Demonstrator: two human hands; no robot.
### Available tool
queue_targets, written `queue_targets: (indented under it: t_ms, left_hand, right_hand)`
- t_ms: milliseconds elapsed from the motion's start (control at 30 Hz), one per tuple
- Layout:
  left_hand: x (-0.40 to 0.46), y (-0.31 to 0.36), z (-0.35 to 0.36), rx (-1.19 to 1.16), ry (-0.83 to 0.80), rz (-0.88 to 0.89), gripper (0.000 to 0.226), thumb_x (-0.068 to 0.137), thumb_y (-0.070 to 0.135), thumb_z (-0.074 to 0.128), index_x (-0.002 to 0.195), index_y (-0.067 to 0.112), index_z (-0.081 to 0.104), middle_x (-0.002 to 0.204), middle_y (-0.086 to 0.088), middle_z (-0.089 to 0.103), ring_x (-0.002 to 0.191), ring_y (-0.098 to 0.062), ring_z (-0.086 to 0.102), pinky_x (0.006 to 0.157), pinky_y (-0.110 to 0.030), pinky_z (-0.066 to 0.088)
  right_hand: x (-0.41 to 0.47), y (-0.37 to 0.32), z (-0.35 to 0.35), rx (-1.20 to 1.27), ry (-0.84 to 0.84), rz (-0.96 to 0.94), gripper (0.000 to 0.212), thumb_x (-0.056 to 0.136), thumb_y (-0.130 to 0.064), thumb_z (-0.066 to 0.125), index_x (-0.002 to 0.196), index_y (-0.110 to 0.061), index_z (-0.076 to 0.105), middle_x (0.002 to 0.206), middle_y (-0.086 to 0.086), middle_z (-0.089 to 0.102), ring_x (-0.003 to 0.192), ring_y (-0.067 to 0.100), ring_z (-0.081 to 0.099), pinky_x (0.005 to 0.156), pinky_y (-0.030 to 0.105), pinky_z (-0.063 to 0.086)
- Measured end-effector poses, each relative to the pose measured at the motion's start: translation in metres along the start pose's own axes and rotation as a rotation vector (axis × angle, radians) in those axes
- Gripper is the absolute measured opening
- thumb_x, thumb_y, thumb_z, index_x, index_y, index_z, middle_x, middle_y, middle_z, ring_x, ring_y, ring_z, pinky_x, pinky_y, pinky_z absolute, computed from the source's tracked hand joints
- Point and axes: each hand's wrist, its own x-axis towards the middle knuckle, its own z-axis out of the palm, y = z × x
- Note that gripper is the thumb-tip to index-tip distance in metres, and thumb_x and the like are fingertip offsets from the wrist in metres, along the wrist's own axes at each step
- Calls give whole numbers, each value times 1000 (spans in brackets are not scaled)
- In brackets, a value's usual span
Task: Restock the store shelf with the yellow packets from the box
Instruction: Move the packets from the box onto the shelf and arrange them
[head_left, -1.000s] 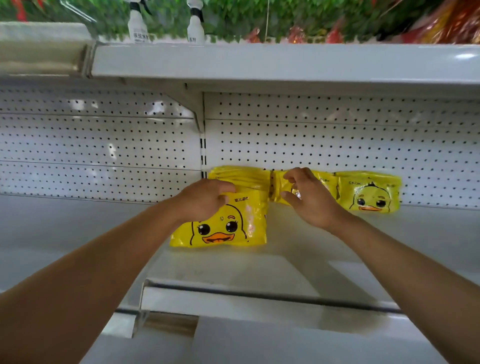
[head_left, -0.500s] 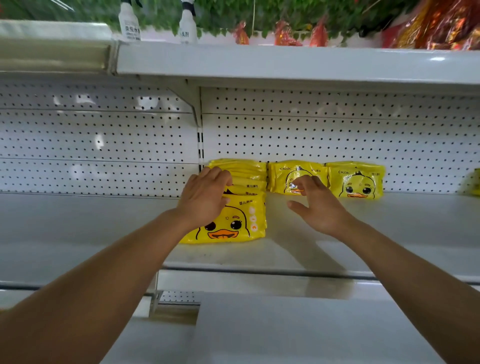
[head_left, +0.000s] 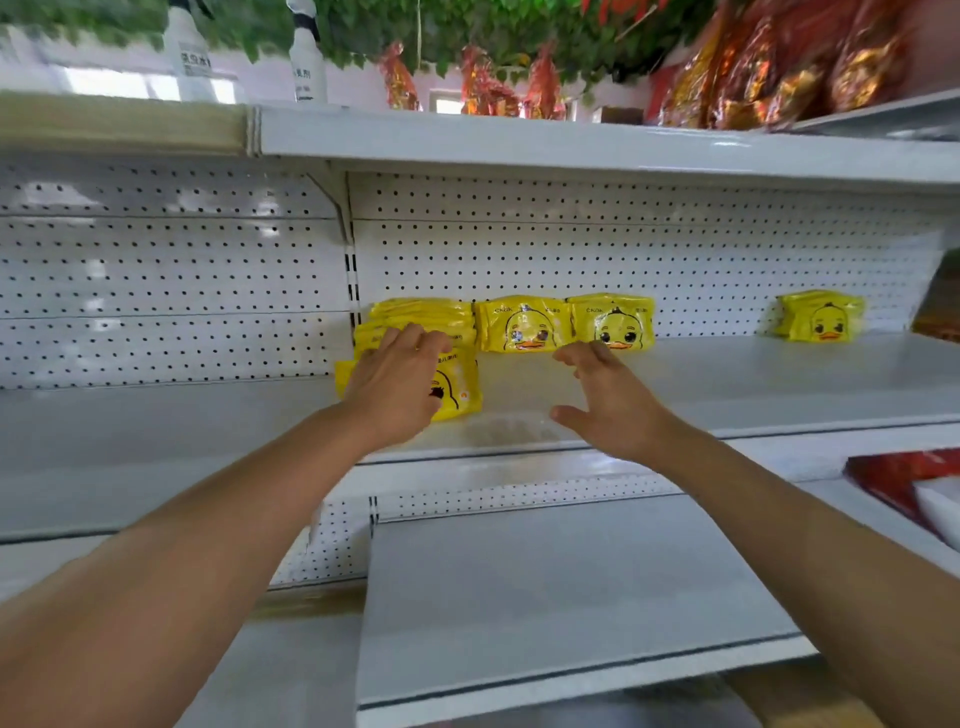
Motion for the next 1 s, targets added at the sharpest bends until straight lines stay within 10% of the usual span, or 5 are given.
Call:
queue_targets:
  t_ms: [1000]
  left_hand:
    - [-114, 410, 201, -343, -585, 443, 51, 86, 26, 61, 131, 23, 39, 134, 0, 43, 127, -20, 34, 97, -37, 40]
  right_hand:
    - [-400, 276, -75, -163, -344, 746, 65, 86, -25, 62, 138, -4, 29, 136, 13, 33, 131, 29, 32, 106, 29, 26]
